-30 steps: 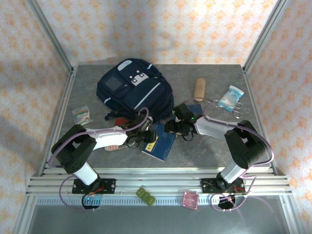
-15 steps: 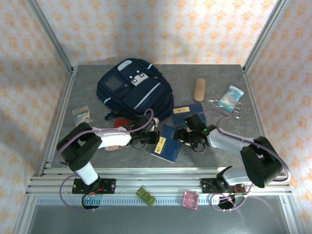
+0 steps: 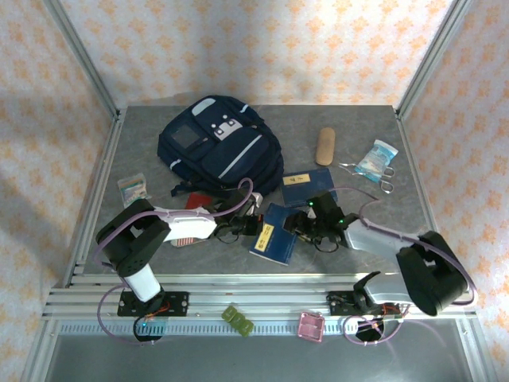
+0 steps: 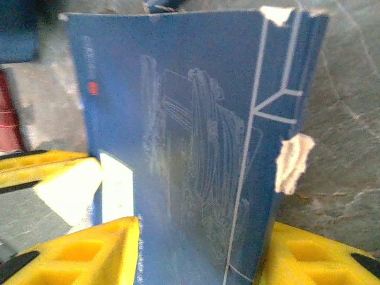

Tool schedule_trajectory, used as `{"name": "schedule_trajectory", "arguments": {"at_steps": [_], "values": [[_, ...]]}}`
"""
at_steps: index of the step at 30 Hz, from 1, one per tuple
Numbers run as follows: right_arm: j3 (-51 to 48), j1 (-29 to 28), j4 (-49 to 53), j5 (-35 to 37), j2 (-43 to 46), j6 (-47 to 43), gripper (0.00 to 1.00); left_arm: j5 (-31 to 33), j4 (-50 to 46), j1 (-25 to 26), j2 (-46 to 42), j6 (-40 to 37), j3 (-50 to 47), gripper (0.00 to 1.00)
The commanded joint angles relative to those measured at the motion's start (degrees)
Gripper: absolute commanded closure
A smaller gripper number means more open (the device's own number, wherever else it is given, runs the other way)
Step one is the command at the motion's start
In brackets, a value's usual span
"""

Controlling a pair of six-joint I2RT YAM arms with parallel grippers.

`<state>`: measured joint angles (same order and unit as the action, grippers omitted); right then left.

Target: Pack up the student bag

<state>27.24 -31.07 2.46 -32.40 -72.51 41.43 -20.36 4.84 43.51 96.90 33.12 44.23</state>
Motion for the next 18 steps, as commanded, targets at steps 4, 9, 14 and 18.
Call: {"name": "schedule_trajectory", "arguments": {"at_steps": [4, 9, 14, 18], "values": [[1.06, -1.45, -10.49, -3.07, 2.52, -1.23, 0.53, -1.28, 0.08, 1.75, 3.46, 1.87, 0.23, 0.98], [1.16, -1.54, -11.38, -3.59, -3.18, -1.09, 0.82, 1.78, 1.61, 1.75, -0.93, 2.85, -0.35, 0.83], [7.81, -1.06, -3.52, -1.36, 1.98, -6.28, 0.99, 9.07, 0.83, 1.56, -10.02, 4.85, -1.44, 0.60], [15.50, 1.55, 2.36, -2.91, 7.21, -12.84, 1.00, 12.10, 8.43, -0.05, -22.08, 6.10, -4.89, 0.43]]}}
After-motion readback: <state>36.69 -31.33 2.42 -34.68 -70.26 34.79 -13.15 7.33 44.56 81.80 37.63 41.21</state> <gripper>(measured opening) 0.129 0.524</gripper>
